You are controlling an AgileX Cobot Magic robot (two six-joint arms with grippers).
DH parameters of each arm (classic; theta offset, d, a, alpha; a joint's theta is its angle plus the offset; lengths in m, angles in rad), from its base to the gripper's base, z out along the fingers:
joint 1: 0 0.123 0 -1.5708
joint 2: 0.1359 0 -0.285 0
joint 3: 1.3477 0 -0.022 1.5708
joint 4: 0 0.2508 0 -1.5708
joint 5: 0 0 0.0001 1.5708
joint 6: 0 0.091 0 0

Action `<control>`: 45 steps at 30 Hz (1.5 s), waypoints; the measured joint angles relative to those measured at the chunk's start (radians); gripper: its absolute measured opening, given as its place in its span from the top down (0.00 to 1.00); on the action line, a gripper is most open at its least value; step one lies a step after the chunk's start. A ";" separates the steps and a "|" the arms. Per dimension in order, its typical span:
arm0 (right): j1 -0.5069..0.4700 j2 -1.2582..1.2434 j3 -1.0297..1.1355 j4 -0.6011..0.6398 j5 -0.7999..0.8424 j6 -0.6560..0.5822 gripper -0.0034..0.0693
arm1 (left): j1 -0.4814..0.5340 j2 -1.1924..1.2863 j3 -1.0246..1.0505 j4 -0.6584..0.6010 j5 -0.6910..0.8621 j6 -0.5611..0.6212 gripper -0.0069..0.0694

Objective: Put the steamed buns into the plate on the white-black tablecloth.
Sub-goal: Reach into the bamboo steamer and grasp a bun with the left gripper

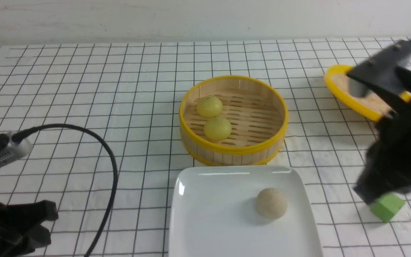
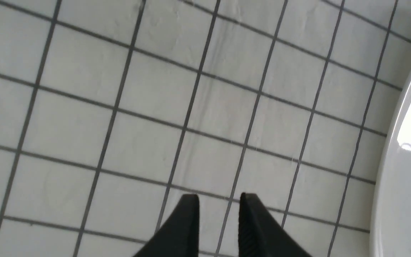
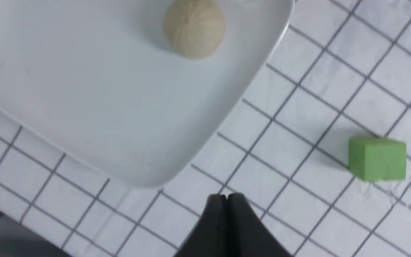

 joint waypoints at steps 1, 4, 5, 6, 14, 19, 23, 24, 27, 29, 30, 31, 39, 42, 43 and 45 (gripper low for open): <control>0.000 -0.055 0.050 0.000 -0.020 0.000 0.97 | 0.000 0.017 -0.014 0.000 -0.005 0.005 0.75; 0.000 -0.191 0.224 -0.010 -0.108 0.000 0.97 | 0.000 0.090 -0.085 -0.024 0.024 0.041 0.88; 0.000 -0.237 0.281 -0.019 -0.143 0.000 0.97 | 0.000 0.114 -0.109 -0.046 0.042 0.062 0.89; 0.000 -0.293 0.351 -0.031 -0.195 0.000 0.97 | 0.000 0.162 -0.155 -0.108 0.069 0.095 0.91; 0.000 -0.399 0.488 -0.054 -0.306 0.000 0.97 | -0.151 0.393 -0.385 -0.310 0.081 0.224 0.87; 0.000 -0.399 0.488 -0.054 -0.324 0.001 0.97 | -0.335 0.574 -0.589 -0.236 0.044 0.131 0.70; 0.000 -0.399 0.488 -0.054 -0.325 0.001 0.96 | -0.454 0.739 -0.790 -0.119 0.017 0.038 0.51; 0.000 -0.399 0.488 -0.049 -0.325 0.001 0.96 | -0.483 0.806 -0.858 -0.087 0.006 0.019 0.45; 0.000 -0.399 0.488 -0.054 -0.325 0.001 0.96 | -0.517 0.920 -0.991 -0.024 0.002 0.006 0.38; 0.000 -0.399 0.488 -0.054 -0.325 0.001 0.96 | -0.531 0.989 -1.071 0.016 0.011 0.003 0.36; 0.000 -0.399 0.488 -0.054 -0.325 0.001 0.95 | -0.538 1.035 -1.131 0.045 0.019 0.003 0.36; 0.000 -0.399 0.488 -0.054 -0.325 0.001 0.95 | -0.542 1.075 -1.167 0.072 0.035 0.003 0.36; 0.000 -0.399 0.488 -0.046 -0.346 0.001 0.95 | -0.544 1.207 -1.259 0.171 0.050 0.000 0.45; 0.000 -0.399 0.488 -0.046 -0.346 0.002 0.94 | -0.544 1.240 -1.260 0.173 0.032 -0.003 0.52; 0.000 -0.399 0.488 -0.046 -0.346 0.002 0.94 | -0.545 1.249 -1.262 0.173 0.026 -0.014 0.57; 0.000 -0.399 0.488 -0.046 -0.346 0.002 0.94 | -0.545 1.261 -1.266 0.173 0.023 -0.066 0.69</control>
